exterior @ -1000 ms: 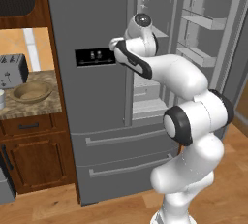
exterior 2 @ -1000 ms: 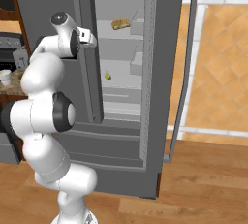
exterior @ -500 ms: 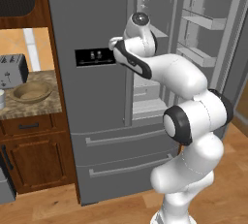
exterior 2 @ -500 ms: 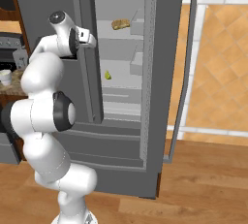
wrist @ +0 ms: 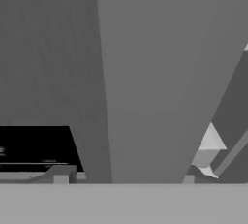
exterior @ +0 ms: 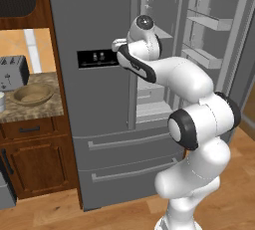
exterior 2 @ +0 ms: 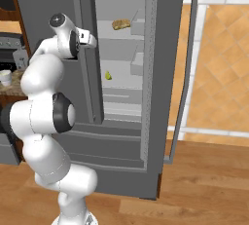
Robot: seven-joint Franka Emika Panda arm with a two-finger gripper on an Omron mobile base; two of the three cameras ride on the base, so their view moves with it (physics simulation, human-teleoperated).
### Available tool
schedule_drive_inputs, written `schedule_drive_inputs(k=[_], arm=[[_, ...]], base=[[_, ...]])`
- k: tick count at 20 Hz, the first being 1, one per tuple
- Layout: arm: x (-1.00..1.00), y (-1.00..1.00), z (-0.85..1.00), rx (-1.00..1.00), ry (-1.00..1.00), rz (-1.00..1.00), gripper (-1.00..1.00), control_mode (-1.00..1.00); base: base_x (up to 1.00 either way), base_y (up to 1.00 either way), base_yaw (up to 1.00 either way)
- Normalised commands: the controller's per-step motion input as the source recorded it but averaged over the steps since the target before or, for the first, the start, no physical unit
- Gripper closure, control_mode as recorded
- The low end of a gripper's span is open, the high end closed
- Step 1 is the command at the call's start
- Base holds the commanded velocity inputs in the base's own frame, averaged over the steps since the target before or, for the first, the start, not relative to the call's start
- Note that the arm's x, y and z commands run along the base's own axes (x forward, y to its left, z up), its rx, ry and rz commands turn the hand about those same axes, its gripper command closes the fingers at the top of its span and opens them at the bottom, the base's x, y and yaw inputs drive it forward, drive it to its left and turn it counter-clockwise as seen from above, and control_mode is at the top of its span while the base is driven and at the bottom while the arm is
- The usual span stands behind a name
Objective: Grab a lemon wedge from the fridge and one ice cube from the ice bowl, and put them in the glass of lemonade.
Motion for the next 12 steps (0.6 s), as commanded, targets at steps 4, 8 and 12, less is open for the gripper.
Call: schedule_drive_inputs(k=[4, 8, 12], arm=[[0.04, 0.04, 0.0, 0.0, 0.0, 0.0, 1.0, -1.0], [0.0, 0.11, 0.0, 0.0, 0.0, 0.0, 1.0, -1.0], [-0.09, 0.27, 0.02, 0.0, -0.07, 0.0, 1.0, -1.0]], base=[[0.0, 0.0, 0.0], [0.0, 0.0, 0.0], [0.0, 0.0, 0.0]])
